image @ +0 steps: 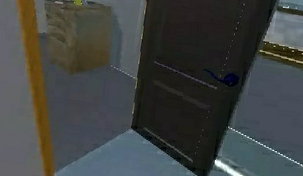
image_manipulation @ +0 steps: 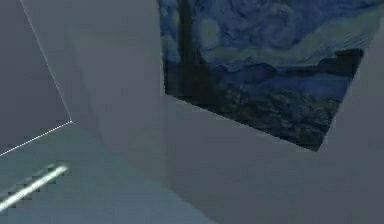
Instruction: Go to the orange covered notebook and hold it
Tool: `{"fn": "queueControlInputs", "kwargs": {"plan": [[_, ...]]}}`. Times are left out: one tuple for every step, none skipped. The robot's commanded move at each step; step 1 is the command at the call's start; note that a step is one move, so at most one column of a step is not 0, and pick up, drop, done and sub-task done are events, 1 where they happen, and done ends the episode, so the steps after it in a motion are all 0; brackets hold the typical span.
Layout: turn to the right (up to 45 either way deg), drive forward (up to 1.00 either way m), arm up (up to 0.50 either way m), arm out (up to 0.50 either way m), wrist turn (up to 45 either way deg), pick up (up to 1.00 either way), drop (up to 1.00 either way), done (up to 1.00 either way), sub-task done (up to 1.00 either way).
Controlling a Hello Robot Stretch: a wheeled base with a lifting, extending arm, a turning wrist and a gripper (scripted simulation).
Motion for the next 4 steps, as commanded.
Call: {"fn": "queueControlInputs", "kwargs": {"plan": [[0.0,1.00,0.00,0.00,0.0,0.00,0.00,0.00,0.00],[-27.0,0.00,0.00,0.00,0.0,0.00,0.00,0.00,0.00],[0.0,0.05,0.00,0.00,0.0,0.00,0.00,0.00,0.00],[-24.0,0.00,0.00,0.00,0.0,0.00,0.00,0.00,0.00]]}}
